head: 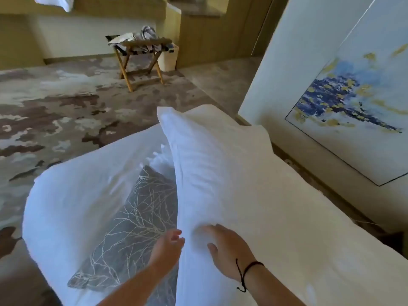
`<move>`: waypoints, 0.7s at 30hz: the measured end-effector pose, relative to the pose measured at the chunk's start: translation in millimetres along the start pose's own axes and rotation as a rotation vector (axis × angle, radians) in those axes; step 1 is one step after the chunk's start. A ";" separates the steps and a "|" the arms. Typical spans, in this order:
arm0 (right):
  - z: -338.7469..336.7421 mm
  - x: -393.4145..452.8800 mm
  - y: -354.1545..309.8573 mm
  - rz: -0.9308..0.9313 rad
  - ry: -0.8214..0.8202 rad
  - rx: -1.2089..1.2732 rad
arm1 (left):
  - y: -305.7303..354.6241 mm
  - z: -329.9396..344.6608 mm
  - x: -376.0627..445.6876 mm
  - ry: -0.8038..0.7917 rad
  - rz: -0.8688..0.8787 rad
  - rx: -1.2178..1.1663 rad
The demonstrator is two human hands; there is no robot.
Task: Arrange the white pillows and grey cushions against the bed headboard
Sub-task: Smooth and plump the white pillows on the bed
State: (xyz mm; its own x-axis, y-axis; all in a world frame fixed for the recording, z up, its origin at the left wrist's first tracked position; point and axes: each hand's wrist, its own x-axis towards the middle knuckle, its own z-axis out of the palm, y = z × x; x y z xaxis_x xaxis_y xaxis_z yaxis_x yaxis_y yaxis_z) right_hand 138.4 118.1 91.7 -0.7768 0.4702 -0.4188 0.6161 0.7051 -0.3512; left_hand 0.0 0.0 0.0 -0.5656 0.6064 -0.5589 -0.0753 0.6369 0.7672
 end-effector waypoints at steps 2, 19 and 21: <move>3.5 52.0 -0.6 -0.095 0.012 -0.164 | -11.5 1.5 39.9 0.044 -0.017 -0.028; -0.3 229.1 -59.2 -0.300 -0.734 -1.228 | -65.1 41.3 90.1 -0.250 -0.078 -0.226; -8.6 228.6 -55.6 -0.330 -0.739 -1.303 | -60.3 42.7 87.1 -0.221 -0.066 -0.210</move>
State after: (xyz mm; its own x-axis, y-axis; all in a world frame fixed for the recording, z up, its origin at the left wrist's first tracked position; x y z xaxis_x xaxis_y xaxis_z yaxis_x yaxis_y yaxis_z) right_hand -74.5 191.0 22.7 -0.3728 0.1215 -0.9199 -0.4102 0.8677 0.2808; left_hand -9.7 34.7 -108.4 -0.3638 0.6704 -0.6467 -0.2870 0.5799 0.7625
